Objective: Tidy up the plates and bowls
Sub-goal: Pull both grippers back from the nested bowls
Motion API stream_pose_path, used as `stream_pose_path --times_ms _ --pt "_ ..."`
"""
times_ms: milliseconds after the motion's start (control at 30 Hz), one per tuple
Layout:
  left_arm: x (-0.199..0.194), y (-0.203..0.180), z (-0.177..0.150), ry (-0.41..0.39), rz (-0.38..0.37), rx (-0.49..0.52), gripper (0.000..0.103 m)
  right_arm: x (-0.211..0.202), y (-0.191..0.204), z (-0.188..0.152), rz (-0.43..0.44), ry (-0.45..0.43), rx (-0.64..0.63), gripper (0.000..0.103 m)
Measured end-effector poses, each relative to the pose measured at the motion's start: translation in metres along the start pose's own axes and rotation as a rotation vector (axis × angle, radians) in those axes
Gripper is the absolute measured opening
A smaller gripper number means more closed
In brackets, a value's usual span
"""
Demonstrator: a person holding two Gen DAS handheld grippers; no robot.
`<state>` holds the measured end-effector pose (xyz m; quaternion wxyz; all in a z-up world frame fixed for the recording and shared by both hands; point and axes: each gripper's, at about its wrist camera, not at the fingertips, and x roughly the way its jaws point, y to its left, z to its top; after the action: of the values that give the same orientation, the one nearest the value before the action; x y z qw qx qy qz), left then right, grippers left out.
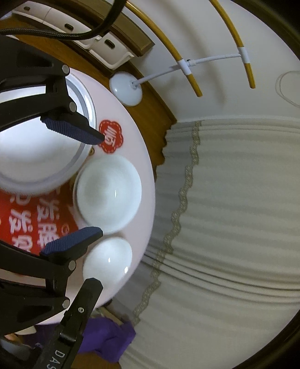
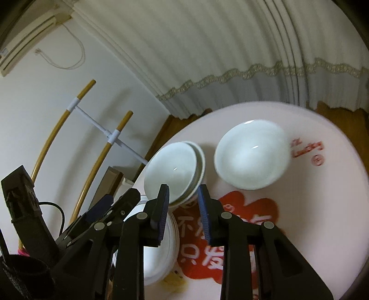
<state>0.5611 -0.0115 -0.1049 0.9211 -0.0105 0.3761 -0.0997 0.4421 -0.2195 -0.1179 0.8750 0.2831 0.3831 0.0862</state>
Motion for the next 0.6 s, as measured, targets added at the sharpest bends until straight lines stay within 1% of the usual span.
stream_pose_path --times_ms 67,100,133,167,200,267,300,367,467,600 --pt "-0.013 -0.009 -0.003 -0.018 -0.012 0.001 0.079 -0.018 -0.005 0.0 -0.011 -0.025 -0.02 0.033" --pt "-0.017 -0.014 -0.005 -0.03 -0.013 0.005 0.082 -0.025 -0.007 0.0 -0.021 -0.039 -0.03 0.037" --pt "-0.024 -0.022 -0.007 -0.048 -0.011 0.013 0.088 -0.031 -0.01 0.0 -0.026 -0.049 -0.04 0.04" --pt "-0.028 -0.026 -0.011 -0.059 -0.002 0.017 0.089 -0.036 -0.012 0.001 -0.03 -0.055 -0.05 0.044" --pt "-0.032 -0.03 -0.014 -0.068 0.004 0.018 0.09 -0.04 -0.015 0.002 -0.035 -0.062 -0.058 0.045" --pt "-0.037 -0.04 -0.021 -0.073 -0.008 0.014 0.091 -0.049 -0.023 0.005 -0.059 -0.077 -0.068 0.048" --pt "-0.039 -0.045 -0.023 -0.07 -0.013 0.014 0.091 -0.053 -0.027 0.006 -0.062 -0.082 -0.068 0.051" --pt "-0.044 -0.056 -0.03 -0.078 -0.017 0.02 0.092 -0.062 -0.036 0.009 -0.058 -0.086 -0.066 0.053" --pt "-0.048 -0.068 -0.039 -0.092 0.002 0.015 0.096 -0.07 -0.043 0.013 -0.062 -0.09 -0.082 0.056" --pt "-0.046 -0.086 -0.052 -0.094 0.029 -0.019 0.097 -0.077 -0.052 0.019 -0.042 -0.082 -0.121 0.061"
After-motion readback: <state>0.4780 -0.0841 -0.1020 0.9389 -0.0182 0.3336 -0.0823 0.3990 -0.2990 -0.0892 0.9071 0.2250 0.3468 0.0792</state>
